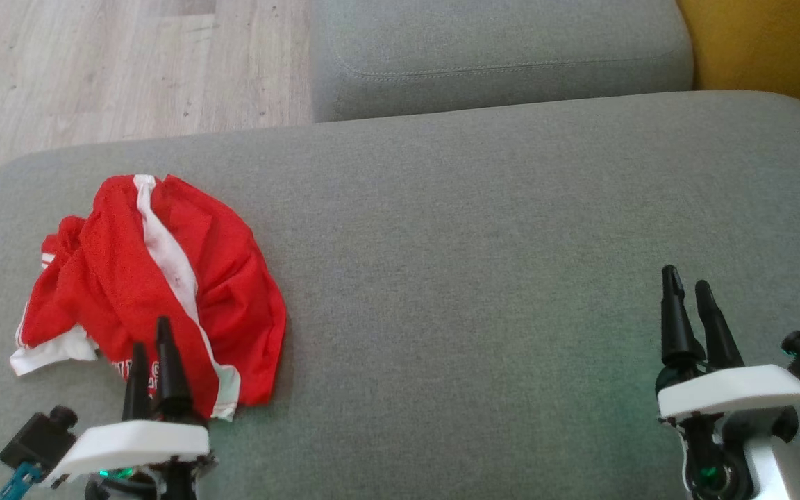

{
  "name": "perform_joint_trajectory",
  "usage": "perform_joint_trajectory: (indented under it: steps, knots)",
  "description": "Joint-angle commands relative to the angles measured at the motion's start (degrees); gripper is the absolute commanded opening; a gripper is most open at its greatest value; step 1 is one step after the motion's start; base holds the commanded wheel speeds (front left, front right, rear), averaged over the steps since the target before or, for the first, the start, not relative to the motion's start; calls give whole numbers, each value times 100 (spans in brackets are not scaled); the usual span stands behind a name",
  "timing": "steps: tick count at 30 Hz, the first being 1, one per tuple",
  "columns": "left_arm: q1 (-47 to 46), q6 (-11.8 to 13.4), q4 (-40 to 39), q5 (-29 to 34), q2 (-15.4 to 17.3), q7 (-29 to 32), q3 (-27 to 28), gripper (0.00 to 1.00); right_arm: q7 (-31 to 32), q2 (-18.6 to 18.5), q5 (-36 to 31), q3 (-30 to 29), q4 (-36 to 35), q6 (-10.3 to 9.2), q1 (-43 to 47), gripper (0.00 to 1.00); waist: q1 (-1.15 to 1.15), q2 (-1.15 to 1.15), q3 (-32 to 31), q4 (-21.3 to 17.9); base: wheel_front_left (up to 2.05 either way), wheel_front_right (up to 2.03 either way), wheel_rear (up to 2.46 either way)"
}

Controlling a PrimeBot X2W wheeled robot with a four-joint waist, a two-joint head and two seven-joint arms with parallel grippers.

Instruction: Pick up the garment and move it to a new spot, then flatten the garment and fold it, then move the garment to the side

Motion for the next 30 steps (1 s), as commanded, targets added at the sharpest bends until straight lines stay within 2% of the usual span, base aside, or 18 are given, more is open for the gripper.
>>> perform_joint_trajectory:
  steps: [1, 13, 30]
  knots:
    - [-148, -27, -241, 94, 44, -65, 65, 100, -63, -32, -118, 94, -249, 28, -278, 100, 0, 0, 0, 0, 0, 0, 0]
    - [-131, -18, -250, 1238, 53, -266, -217, 100, -266, -36, -1254, 232, -220, 30, -239, 100, 0, 0, -13, -50, 0, 0, 0]
    - [-147, 288, -197, 2720, 242, -551, -731, 100, -553, -41, -2679, 454, -300, 34, -242, 100, 0, 0, -50, -81, 0, 0, 0]
